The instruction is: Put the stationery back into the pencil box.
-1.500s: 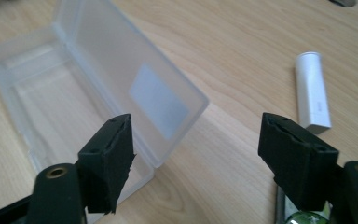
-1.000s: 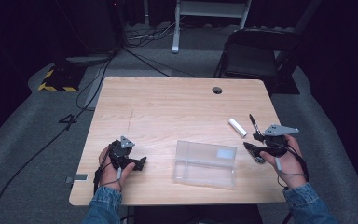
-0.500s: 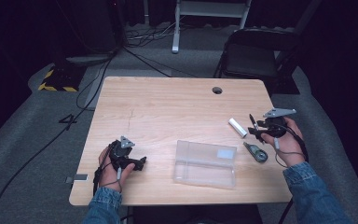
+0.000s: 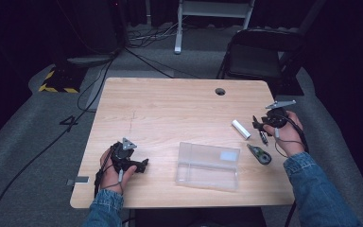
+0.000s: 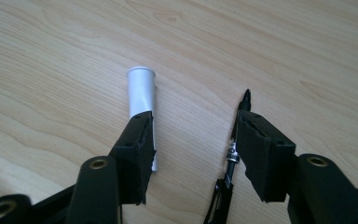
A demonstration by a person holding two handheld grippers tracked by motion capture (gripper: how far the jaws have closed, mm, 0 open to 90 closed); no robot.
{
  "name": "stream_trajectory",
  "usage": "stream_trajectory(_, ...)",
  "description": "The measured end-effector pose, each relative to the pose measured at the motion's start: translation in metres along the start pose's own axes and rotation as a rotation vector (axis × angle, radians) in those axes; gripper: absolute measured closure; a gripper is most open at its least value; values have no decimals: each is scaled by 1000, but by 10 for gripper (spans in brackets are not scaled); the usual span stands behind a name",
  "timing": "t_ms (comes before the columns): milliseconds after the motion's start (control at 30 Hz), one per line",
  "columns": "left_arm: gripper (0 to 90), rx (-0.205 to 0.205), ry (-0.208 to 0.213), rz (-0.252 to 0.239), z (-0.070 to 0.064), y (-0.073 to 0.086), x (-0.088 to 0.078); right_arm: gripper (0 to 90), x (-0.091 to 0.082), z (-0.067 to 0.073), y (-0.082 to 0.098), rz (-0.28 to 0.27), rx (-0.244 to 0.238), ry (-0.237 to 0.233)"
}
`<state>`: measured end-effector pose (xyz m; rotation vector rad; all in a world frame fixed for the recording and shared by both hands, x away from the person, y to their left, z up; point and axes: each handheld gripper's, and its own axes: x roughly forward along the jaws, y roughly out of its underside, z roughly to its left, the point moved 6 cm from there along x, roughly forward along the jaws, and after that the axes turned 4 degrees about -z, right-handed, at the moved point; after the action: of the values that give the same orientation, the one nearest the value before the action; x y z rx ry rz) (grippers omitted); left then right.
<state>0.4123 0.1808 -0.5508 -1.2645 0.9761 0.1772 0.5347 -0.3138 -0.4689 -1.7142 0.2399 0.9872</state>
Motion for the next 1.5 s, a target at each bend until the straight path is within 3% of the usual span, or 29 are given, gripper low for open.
stream_trajectory(133, 3, 1, 1, 0, 0, 0, 0, 505, 12, -9, 4, 33, 46, 17)
stream_trajectory(333, 3, 1, 1, 0, 0, 0, 0, 538, 26, -20, 5, 54, 73, 54)
stream_trajectory(667, 3, 1, 0, 0, 0, 0, 0, 585, 46, -31, 9, 86, 142, 54)
stream_trajectory(800, 3, 1, 0, 0, 0, 0, 0, 601, 51, -35, 11, 84, 184, 32)
stream_trajectory(1233, 3, -10, -3, 0, -1, 1, 0, 665, 65, -44, 21, 122, 194, 64)
stream_trajectory(1367, 3, -10, -3, 0, -1, 1, 0, 691, 65, -45, 21, 111, 203, 63)
stream_trajectory(1500, 3, -10, -3, 0, -1, 1, 0, 773, 66, -41, 20, 120, 187, 68)
